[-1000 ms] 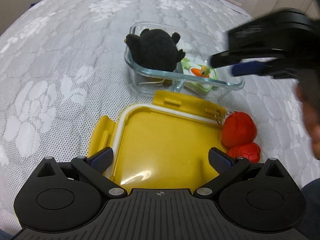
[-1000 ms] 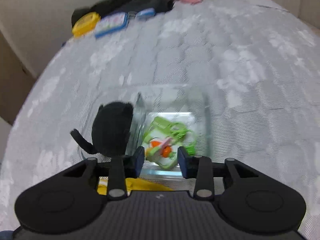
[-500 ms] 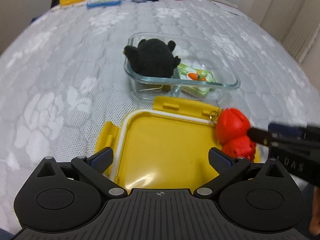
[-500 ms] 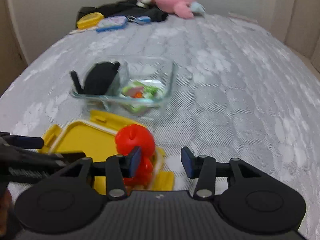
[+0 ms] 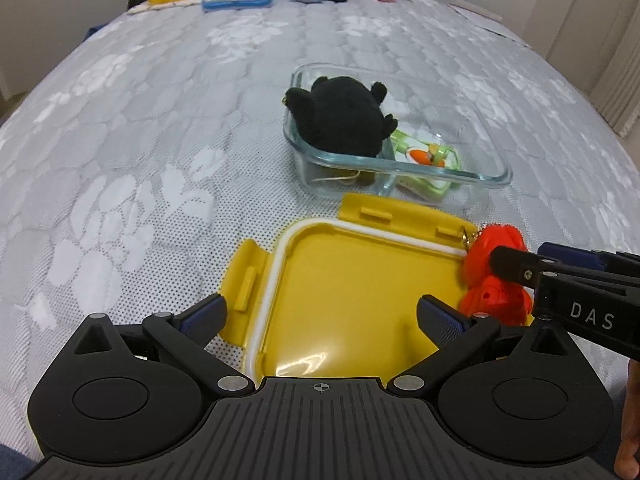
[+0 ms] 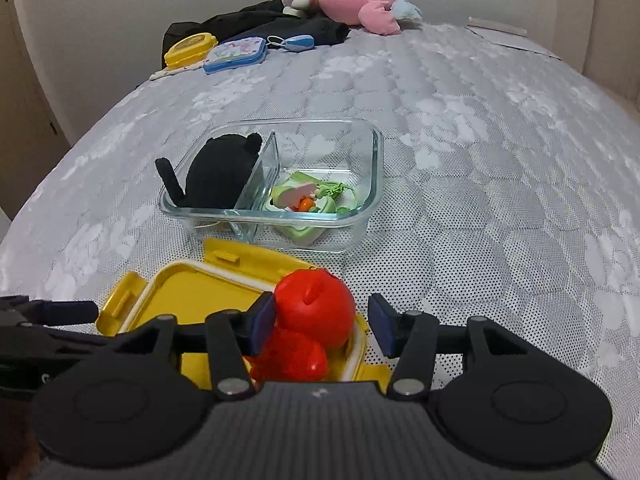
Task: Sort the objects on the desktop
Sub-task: 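Grasp the red doll keychain with the right gripper and lift it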
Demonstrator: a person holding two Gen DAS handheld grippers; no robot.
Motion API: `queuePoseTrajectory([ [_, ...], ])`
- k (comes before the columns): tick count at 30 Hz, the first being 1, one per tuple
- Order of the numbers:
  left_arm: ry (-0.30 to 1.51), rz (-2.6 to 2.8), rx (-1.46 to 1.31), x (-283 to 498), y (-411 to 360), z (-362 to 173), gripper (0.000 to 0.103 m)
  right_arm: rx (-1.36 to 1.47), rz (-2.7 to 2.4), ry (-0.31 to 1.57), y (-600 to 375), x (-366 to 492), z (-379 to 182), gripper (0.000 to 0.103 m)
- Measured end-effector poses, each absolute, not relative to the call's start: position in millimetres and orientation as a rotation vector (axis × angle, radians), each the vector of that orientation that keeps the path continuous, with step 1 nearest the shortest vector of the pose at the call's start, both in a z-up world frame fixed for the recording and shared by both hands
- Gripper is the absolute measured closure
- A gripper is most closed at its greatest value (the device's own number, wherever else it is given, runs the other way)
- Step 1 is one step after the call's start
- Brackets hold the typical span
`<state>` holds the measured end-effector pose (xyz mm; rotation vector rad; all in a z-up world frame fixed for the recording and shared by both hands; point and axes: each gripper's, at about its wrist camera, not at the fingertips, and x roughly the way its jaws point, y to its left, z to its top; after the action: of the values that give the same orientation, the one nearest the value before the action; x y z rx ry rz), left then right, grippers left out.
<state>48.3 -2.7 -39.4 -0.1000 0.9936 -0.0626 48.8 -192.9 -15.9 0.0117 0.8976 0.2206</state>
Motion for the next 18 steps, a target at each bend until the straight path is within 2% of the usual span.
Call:
queuePoseTrajectory([
  [18,1.000,-0.041,-0.110,51.1,-0.5,-41.8,0.000,0.066,0.238,0.910,-197.9,47.2,-19.4,0.049],
])
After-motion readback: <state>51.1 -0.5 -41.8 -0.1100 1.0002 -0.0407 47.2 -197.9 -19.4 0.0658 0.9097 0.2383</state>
